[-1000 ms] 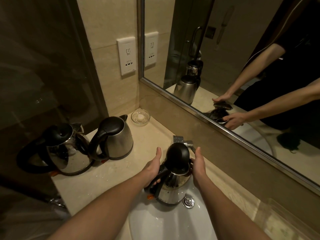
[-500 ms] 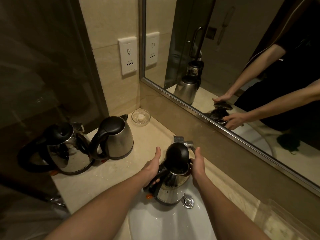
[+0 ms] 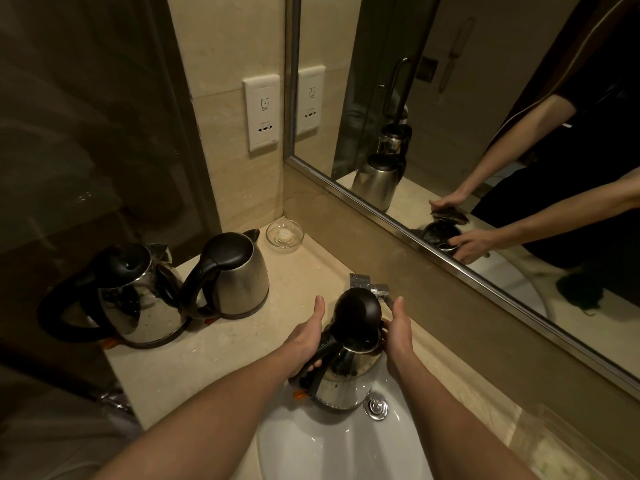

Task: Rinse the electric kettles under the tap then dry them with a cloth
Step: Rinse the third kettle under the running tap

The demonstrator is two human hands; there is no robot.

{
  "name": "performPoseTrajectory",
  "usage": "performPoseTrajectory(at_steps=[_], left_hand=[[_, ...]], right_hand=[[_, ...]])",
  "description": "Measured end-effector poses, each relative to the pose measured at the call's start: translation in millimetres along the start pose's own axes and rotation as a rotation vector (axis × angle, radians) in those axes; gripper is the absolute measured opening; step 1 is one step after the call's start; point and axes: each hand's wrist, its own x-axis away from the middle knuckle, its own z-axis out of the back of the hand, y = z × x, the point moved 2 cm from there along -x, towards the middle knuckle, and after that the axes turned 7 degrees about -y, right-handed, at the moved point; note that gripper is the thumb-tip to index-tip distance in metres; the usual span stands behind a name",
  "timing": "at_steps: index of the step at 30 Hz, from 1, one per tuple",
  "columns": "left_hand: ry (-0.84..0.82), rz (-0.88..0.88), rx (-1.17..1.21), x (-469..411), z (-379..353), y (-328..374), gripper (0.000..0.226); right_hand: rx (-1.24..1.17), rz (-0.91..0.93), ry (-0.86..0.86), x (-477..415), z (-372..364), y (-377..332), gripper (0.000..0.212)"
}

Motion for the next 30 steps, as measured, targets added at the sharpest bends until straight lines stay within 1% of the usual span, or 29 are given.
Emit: performPoseTrajectory(at_steps=[4, 8, 11, 13, 17, 18, 21, 26, 30], left_hand=[[0.005, -0.002, -0.010, -1.4, -0.8, -0.9, 0.129], [0.010, -0.016, 0.011, -4.0, -1.1, -1.7, 0.131], [0.017, -0.027, 0.018, -3.9, -1.4, -1.4, 0.130], [0.025, -0.029, 0.014, -2.2, -1.4, -0.7, 0.128], [0.039, -0.046, 0.015, -0.1, -0.7, -0.3, 0.126], [0.040, -0.045, 0.013, -0.1, -0.8, -0.4, 0.126], [0.046, -0.041, 0.019, 1.6, -0.9, -0.4, 0.124], [0.046, -0.037, 0.021, 1.4, -1.2, -0.8, 0.123], [0.042, -0.030, 0.027, 2.4, -1.0, -0.3, 0.121]], right_hand=[[-0.002, -0.007, 0.003, -0.9, 2.6, 0.1, 0.132], [0.002, -0.003, 0.012, -4.5, 4.0, 2.1, 0.143], [-0.007, 0.000, 0.009, -3.6, 3.4, 1.3, 0.133], [-0.017, -0.003, 0.012, -3.7, 2.8, 1.1, 0.130], [-0.021, 0.005, 0.012, -7.4, 2.2, 3.7, 0.139], [-0.027, 0.011, 0.006, -5.8, 1.4, 2.7, 0.136], [-0.033, 0.023, -0.009, -1.3, -0.6, -1.7, 0.118], [-0.037, 0.028, -0.020, -1.2, -0.8, -2.6, 0.110], [-0.038, 0.039, -0.020, 0.4, -2.0, -3.7, 0.097]])
